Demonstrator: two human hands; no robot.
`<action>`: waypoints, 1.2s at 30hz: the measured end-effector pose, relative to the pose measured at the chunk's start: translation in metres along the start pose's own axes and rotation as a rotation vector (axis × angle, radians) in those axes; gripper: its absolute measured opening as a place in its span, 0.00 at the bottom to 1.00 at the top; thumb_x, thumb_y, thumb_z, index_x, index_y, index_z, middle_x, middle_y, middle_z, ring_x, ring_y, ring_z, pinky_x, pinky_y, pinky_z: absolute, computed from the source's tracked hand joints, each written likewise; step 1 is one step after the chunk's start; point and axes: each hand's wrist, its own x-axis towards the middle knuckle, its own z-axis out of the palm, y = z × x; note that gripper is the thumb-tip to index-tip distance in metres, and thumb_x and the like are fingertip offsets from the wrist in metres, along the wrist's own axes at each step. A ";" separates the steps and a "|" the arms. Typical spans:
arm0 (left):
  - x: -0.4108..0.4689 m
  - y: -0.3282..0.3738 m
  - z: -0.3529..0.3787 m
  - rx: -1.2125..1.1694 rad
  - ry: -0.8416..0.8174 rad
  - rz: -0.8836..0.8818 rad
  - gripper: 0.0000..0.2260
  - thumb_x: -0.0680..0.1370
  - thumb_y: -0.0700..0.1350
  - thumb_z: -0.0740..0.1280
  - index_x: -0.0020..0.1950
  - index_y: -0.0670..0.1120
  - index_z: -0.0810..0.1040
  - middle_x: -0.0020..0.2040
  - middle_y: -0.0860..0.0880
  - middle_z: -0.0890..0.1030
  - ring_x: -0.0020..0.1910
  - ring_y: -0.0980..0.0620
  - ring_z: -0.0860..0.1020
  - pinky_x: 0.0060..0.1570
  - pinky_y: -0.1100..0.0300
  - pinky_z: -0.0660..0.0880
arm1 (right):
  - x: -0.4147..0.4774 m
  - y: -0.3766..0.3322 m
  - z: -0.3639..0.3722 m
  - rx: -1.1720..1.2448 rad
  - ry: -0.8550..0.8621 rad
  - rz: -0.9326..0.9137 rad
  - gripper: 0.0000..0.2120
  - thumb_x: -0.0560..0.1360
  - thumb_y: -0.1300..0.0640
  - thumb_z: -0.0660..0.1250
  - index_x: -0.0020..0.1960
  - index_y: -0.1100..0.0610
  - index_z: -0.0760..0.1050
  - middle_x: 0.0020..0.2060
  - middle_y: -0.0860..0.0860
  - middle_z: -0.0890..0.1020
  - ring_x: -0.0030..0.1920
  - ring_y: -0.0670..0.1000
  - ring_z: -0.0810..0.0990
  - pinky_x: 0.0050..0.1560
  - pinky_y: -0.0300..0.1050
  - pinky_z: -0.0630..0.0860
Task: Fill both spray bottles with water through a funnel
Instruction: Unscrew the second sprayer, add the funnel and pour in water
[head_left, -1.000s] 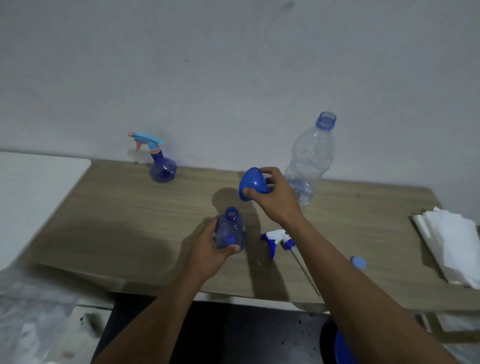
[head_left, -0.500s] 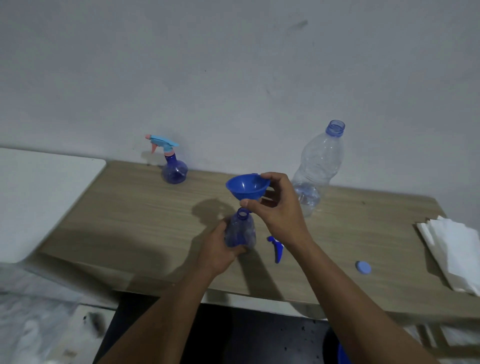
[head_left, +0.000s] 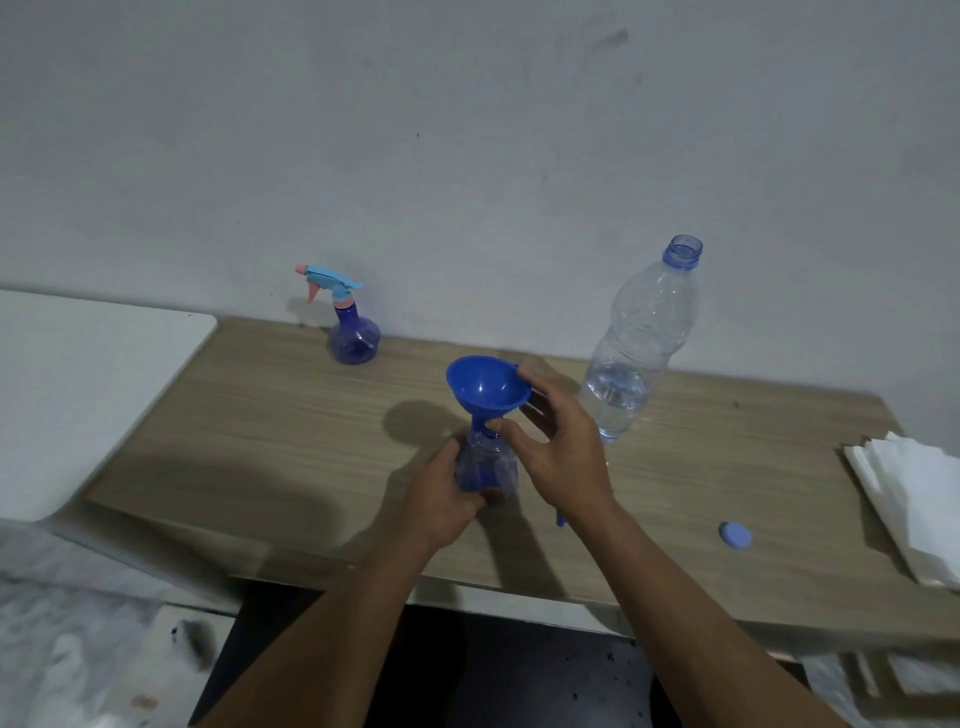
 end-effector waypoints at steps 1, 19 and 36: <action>0.000 0.000 0.000 -0.002 -0.001 0.002 0.34 0.65 0.43 0.82 0.67 0.57 0.73 0.58 0.58 0.82 0.55 0.57 0.82 0.54 0.59 0.80 | -0.001 0.002 0.000 -0.012 0.003 -0.009 0.29 0.71 0.66 0.77 0.69 0.54 0.74 0.64 0.48 0.80 0.64 0.43 0.79 0.65 0.41 0.76; -0.007 0.007 -0.004 0.047 0.025 0.037 0.34 0.67 0.38 0.80 0.70 0.51 0.72 0.60 0.55 0.80 0.56 0.58 0.79 0.46 0.79 0.72 | 0.005 0.020 -0.012 -0.256 -0.006 0.016 0.15 0.77 0.57 0.72 0.64 0.54 0.79 0.54 0.46 0.82 0.55 0.39 0.81 0.58 0.31 0.76; -0.002 -0.018 0.007 -0.001 0.165 0.084 0.34 0.67 0.49 0.80 0.70 0.55 0.70 0.63 0.57 0.79 0.62 0.57 0.78 0.61 0.47 0.78 | 0.146 0.075 0.056 -0.630 -0.753 0.110 0.43 0.67 0.51 0.81 0.76 0.51 0.64 0.72 0.55 0.72 0.71 0.55 0.72 0.66 0.46 0.70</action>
